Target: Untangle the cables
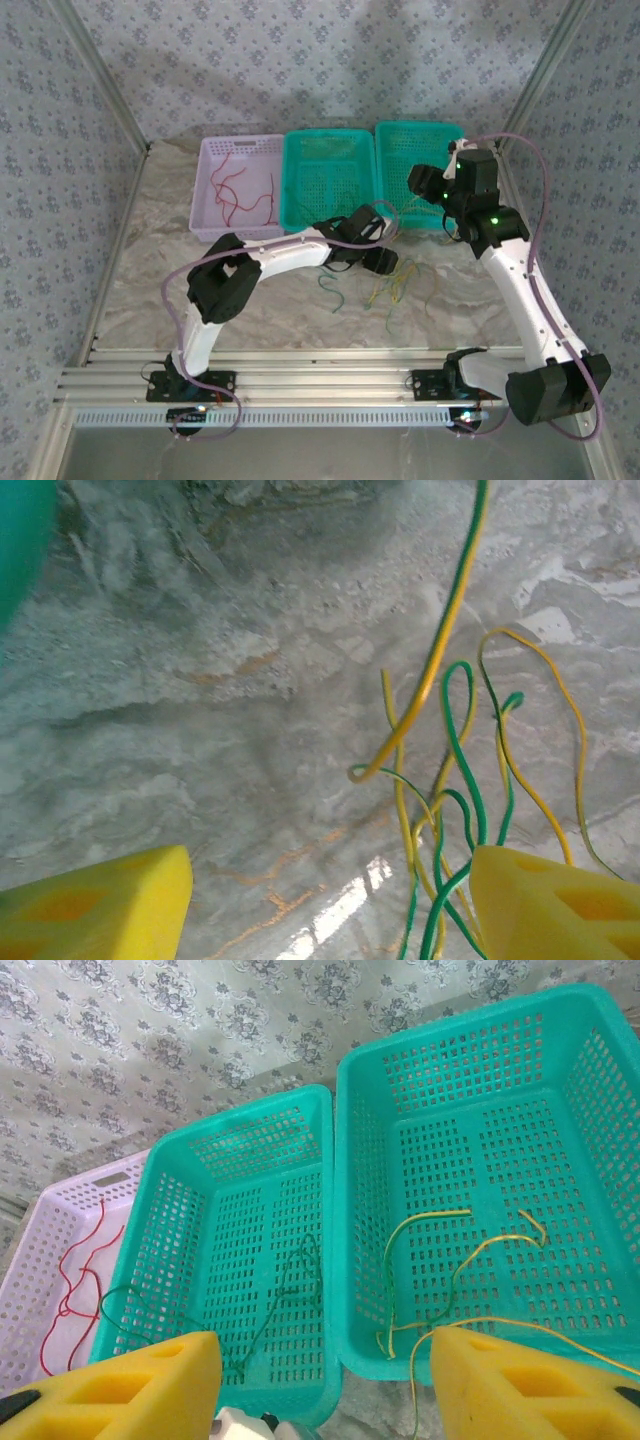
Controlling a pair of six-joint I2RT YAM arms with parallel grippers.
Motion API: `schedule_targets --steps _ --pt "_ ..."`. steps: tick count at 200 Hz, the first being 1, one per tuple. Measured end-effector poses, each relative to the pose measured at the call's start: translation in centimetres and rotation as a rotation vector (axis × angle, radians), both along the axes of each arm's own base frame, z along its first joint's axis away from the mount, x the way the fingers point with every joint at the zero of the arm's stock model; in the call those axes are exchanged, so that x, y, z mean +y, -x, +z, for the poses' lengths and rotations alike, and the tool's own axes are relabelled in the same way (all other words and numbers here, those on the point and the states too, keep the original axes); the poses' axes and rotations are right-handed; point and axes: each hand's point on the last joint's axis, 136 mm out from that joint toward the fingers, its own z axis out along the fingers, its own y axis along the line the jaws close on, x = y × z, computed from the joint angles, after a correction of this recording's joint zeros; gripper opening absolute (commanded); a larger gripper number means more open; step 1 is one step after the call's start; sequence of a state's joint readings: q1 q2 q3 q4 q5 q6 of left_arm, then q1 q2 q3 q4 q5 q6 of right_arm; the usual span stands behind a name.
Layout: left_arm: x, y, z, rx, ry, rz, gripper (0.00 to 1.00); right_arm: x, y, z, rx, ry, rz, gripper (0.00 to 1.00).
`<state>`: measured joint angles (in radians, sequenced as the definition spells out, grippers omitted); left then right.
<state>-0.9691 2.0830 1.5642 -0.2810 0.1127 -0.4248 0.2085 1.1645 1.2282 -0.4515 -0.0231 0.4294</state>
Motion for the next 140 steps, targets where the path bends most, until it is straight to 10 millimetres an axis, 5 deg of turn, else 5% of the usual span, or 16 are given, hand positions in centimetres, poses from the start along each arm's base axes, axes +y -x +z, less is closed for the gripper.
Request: schedule_targets --steps 46,86,140 --pt "-2.2 -2.2 1.9 -0.063 0.027 0.006 0.54 0.2 0.4 -0.2 0.001 0.0 0.007 0.59" --pt "-2.3 -2.6 0.4 -0.064 -0.009 0.014 0.4 0.4 1.2 0.3 -0.023 -0.007 0.021 0.59" --pt "-1.8 -2.6 -1.0 -0.059 -0.055 0.01 0.0 0.6 2.3 0.1 -0.031 -0.009 0.031 0.59"
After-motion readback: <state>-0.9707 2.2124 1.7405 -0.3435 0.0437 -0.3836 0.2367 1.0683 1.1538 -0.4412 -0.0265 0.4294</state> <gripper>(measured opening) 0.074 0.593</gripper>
